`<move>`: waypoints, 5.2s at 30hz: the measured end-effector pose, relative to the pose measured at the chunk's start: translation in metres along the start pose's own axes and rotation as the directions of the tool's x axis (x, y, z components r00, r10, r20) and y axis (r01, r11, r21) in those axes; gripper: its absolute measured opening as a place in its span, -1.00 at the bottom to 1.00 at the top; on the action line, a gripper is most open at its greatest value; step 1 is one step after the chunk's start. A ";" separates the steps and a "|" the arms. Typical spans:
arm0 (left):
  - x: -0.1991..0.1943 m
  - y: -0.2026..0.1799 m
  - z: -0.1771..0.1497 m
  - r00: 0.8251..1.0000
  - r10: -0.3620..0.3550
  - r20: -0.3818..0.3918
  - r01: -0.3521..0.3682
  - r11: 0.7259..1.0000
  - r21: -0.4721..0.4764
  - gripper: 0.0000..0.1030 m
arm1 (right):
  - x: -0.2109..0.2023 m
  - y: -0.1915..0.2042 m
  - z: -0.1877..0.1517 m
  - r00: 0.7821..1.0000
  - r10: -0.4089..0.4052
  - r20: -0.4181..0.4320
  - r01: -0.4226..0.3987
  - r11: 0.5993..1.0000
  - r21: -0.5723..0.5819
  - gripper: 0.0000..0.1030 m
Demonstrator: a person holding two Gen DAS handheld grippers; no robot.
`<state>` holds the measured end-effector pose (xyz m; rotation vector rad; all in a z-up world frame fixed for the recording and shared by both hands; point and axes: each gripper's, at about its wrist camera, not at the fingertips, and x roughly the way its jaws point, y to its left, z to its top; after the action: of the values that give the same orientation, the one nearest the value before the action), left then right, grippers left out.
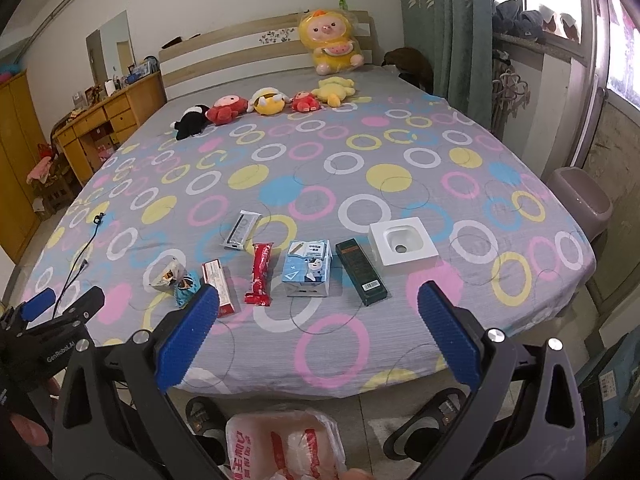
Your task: Collect trash
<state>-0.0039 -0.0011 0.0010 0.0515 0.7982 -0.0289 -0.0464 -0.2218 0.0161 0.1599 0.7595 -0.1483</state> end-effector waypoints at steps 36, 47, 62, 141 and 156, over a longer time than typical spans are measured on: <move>0.005 0.004 0.000 1.000 -0.004 -0.003 0.004 1.000 -0.003 0.87 | -0.002 0.000 -0.001 1.000 0.006 -0.011 -0.006 1.000 -0.006 0.89; 0.007 0.005 0.000 1.000 -0.006 -0.006 0.006 1.000 -0.004 0.87 | -0.001 0.001 -0.002 1.000 0.004 -0.013 -0.004 1.000 -0.011 0.89; 0.051 0.036 -0.009 0.997 0.002 -0.078 -0.005 0.999 -0.033 0.87 | 0.025 -0.012 0.007 0.999 -0.008 -0.050 0.008 1.000 -0.014 0.89; 0.270 0.044 0.011 0.968 -0.065 -0.243 0.080 0.995 0.051 -0.26 | 0.286 -0.085 0.031 0.912 -0.066 -0.405 0.042 0.997 -0.067 0.85; 0.273 0.048 0.013 0.968 -0.087 -0.237 0.096 0.995 0.030 -0.33 | 0.297 -0.102 0.037 0.904 -0.044 -0.425 0.030 0.999 -0.040 0.34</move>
<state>0.1978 0.0438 -0.1838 0.0577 1.0372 -0.1288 0.1712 -0.3513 -0.1731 0.1485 1.2027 -0.1383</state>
